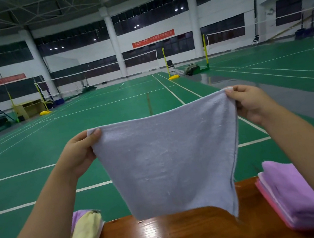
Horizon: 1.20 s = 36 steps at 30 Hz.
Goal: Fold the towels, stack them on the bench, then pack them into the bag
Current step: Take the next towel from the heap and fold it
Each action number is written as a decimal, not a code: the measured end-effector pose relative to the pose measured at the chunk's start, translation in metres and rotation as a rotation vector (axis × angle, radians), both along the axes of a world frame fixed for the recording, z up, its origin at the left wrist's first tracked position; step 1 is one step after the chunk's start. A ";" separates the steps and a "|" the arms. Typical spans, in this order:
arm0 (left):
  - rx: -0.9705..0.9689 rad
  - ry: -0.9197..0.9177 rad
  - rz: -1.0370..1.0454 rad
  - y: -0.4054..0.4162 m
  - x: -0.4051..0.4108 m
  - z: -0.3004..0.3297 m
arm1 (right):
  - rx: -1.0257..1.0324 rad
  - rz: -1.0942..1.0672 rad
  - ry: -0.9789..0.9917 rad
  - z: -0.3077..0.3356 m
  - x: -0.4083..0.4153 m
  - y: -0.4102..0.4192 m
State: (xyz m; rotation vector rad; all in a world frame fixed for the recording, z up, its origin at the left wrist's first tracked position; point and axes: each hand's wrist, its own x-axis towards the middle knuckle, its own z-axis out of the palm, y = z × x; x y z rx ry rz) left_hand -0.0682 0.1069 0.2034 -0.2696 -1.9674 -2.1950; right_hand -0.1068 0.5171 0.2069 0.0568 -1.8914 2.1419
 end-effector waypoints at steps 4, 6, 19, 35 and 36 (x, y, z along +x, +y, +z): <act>0.074 -0.030 0.135 0.007 -0.004 -0.015 | -0.029 0.023 -0.018 -0.011 0.000 0.001; 0.102 -0.025 0.206 0.014 -0.001 -0.023 | -0.086 0.057 -0.022 -0.015 0.001 0.001; 0.287 -0.152 0.224 0.011 -0.010 -0.056 | -0.231 0.219 -0.089 -0.039 0.004 -0.003; 0.023 -0.318 0.196 0.161 0.056 -0.149 | 0.010 -0.027 -0.342 -0.168 0.060 -0.117; -0.033 -0.312 0.180 0.167 0.060 -0.156 | 0.077 -0.026 -0.323 -0.175 0.068 -0.122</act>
